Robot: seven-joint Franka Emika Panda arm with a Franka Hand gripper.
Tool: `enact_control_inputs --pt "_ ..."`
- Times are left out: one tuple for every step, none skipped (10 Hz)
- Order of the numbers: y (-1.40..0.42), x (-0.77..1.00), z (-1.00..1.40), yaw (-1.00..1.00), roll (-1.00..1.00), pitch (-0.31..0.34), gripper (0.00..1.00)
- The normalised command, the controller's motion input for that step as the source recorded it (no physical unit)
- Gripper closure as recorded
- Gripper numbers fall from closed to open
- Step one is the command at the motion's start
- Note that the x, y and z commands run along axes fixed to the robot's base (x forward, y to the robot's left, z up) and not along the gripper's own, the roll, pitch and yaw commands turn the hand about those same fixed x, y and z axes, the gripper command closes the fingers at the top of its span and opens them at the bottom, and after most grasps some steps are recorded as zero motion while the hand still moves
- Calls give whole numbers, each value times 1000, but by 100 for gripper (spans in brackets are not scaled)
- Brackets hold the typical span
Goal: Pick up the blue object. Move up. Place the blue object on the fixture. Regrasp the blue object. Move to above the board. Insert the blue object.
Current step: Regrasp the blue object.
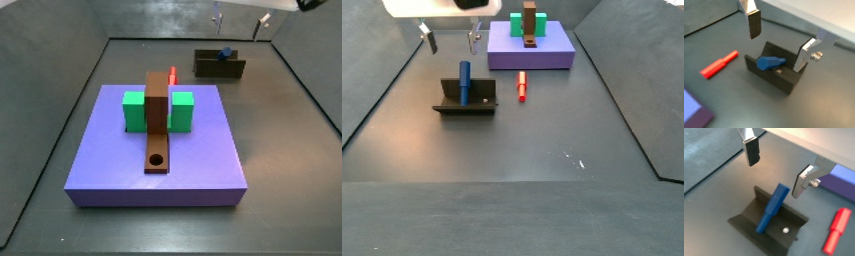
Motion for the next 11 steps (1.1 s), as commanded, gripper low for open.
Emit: enact_control_inputs --pt "0 0 0 11 809 -463 0" --pt "0 0 0 37 597 -569 0" --pt "0 0 0 69 503 -657 0" --pt "0 -154 14 57 717 -531 0" --pt "0 54 0 71 711 -294 0" --pt "0 63 -40 66 689 -191 0" --pt "0 0 0 103 720 -9 0" --pt "0 0 -29 134 629 0 0" --pt "0 0 -169 143 497 -20 0" --pt "0 6 -180 140 500 0 0" --pt "-80 49 -231 177 391 0 0"
